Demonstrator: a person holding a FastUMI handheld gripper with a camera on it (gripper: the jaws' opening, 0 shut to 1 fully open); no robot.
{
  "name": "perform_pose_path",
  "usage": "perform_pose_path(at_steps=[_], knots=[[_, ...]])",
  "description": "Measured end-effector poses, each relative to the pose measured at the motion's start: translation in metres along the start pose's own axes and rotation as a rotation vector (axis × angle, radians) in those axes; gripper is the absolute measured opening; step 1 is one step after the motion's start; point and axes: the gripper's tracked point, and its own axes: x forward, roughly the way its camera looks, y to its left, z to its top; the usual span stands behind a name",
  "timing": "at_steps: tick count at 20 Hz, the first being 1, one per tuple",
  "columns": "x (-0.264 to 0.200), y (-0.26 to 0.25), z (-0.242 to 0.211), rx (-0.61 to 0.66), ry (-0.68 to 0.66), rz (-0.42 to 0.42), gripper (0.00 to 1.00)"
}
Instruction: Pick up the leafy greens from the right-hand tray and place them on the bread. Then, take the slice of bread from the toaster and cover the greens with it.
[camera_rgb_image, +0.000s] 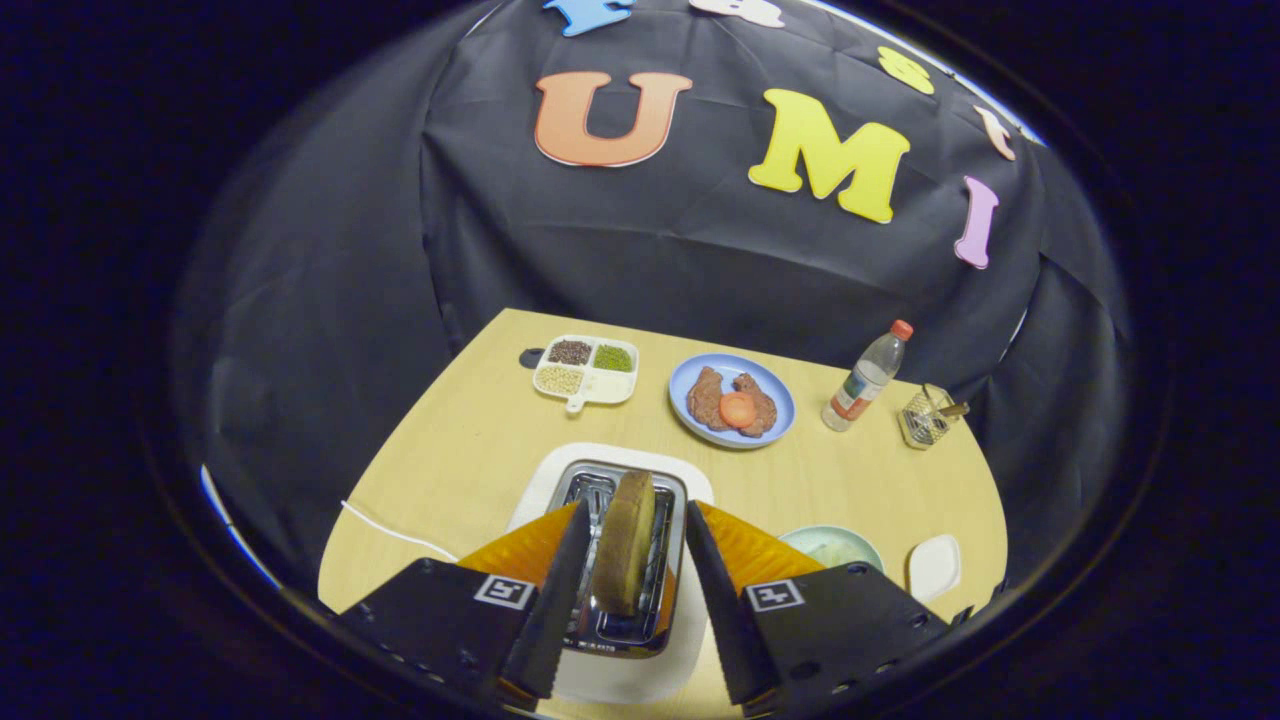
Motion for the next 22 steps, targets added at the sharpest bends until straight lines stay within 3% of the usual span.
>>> perform_pose_path(at_steps=[6,9,10,22], knots=[[0.005,-0.003,-0.011,0.010,0.068,0.031,0.21],[0.001,-0.007,-0.011,0.035,0.072,0.075,0.19],[-0.004,-0.010,-0.010,0.051,0.075,0.093,0.14],[-0.055,-0.079,0.023,0.328,0.068,0.200,0.14]])
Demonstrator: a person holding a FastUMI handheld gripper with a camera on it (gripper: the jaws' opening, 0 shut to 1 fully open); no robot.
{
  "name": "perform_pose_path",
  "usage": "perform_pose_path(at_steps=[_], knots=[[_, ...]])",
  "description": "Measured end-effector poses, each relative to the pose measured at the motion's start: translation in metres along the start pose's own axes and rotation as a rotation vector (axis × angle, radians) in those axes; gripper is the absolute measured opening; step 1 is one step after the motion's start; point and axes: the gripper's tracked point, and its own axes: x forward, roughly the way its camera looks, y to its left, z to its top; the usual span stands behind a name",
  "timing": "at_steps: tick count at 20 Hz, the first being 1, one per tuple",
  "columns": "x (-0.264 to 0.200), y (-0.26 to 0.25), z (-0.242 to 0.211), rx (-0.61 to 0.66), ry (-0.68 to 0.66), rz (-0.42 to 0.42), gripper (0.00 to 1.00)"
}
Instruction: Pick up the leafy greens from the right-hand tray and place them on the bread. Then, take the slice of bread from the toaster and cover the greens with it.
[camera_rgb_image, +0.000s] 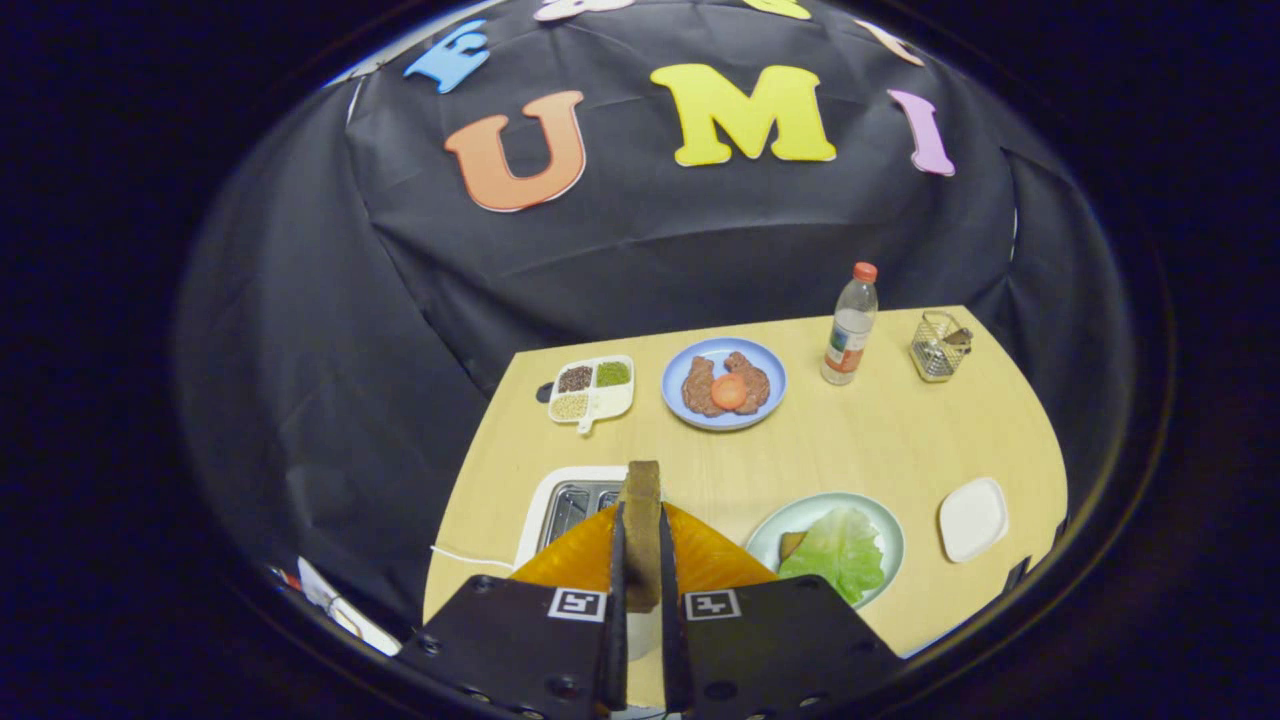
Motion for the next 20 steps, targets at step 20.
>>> perform_pose_path(at_steps=[20], knots=[[0.057,-0.159,-0.051,0.270,0.075,-0.069,0.14]])
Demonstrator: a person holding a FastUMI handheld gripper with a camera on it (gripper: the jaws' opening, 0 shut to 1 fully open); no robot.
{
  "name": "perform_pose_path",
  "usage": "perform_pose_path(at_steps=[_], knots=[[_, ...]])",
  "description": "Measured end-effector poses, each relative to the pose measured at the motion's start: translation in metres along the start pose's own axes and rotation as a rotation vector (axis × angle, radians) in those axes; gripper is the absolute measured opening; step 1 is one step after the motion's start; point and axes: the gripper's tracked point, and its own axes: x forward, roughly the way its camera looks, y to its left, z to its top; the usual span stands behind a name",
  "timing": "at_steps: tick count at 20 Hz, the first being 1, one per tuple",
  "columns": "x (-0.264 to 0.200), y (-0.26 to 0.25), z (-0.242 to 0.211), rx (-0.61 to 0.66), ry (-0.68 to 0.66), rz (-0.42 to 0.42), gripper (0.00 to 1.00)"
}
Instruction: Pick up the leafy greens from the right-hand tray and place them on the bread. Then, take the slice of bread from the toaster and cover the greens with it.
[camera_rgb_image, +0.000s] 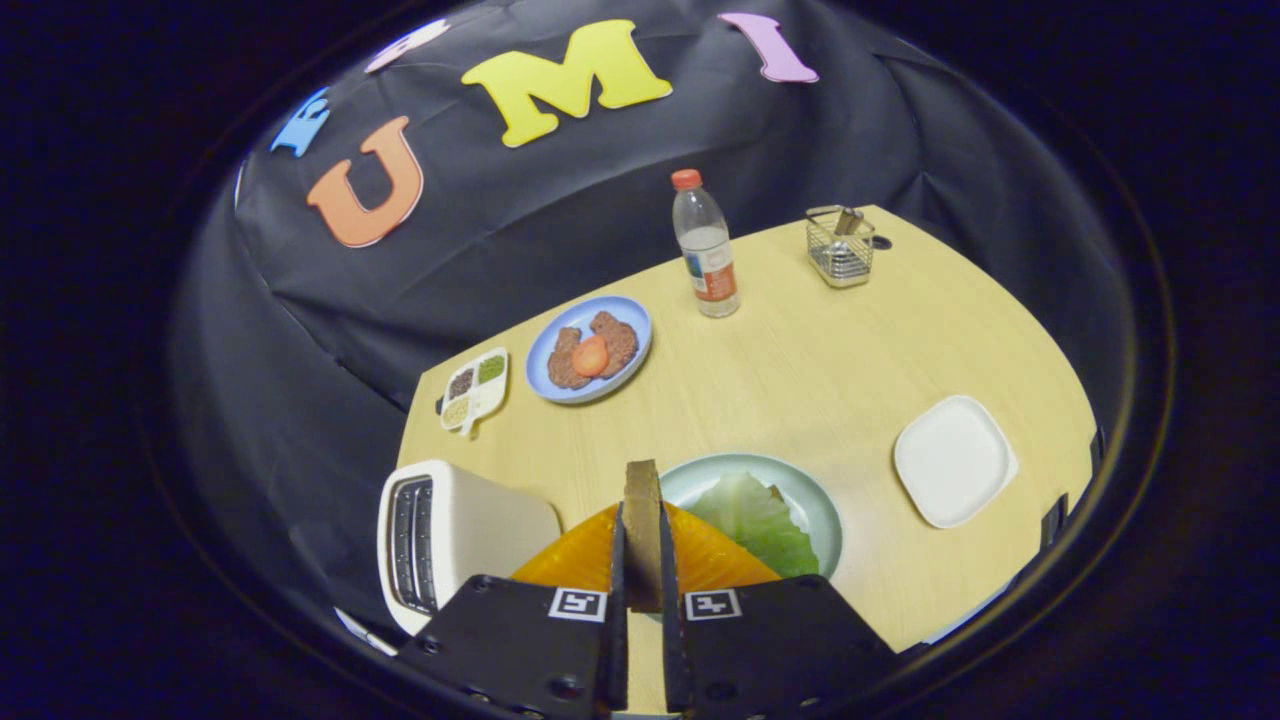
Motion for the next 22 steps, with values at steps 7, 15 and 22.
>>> perform_pose_path(at_steps=[7,15,22], knots=[[0.026,-0.027,-0.015,0.019,0.053,-0.007,0.14],[0.035,-0.064,-0.018,0.020,0.102,-0.035,0.17],[0.051,-0.098,-0.031,0.005,0.143,-0.055,0.36]])
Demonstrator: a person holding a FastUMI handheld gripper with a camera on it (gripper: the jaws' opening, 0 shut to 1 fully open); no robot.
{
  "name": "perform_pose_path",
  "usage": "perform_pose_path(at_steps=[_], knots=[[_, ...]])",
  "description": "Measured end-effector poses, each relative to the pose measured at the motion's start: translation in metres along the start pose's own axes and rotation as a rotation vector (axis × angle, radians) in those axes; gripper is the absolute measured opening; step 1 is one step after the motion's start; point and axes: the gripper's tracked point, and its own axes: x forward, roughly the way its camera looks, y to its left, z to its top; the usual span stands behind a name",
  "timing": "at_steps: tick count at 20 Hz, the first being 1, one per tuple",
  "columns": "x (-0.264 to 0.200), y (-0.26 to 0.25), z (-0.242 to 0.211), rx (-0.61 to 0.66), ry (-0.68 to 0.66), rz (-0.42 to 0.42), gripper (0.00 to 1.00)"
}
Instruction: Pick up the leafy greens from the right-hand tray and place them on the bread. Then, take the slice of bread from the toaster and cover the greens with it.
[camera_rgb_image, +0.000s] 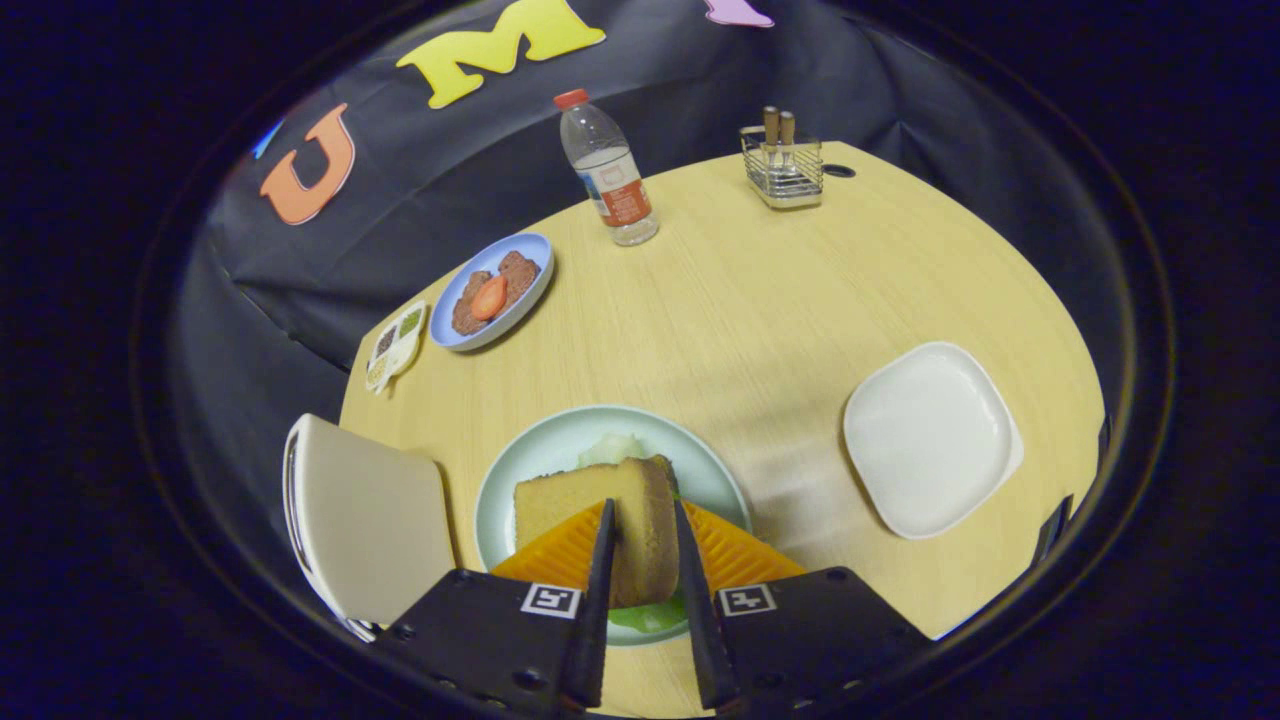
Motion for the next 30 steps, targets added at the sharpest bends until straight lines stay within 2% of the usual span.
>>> perform_pose_path(at_steps=[2,4,7,14,19,21,25,30], knots=[[0.001,-0.002,0.001,-0.030,-0.003,0.011,0.40],[-0.006,0.000,0.002,-0.096,-0.012,0.029,0.54],[-0.026,-0.002,0.012,-0.208,-0.053,0.024,0.66],[-0.112,0.019,0.048,-0.430,-0.296,0.019,0.94],[-0.201,0.037,0.063,-0.442,-0.495,0.046,0.97],[-0.239,0.048,0.065,-0.444,-0.582,0.088,0.96],[-0.305,0.040,0.076,-0.463,-0.794,0.004,0.96],[-0.347,0.054,0.040,-0.525,-0.897,0.045,0.96]])
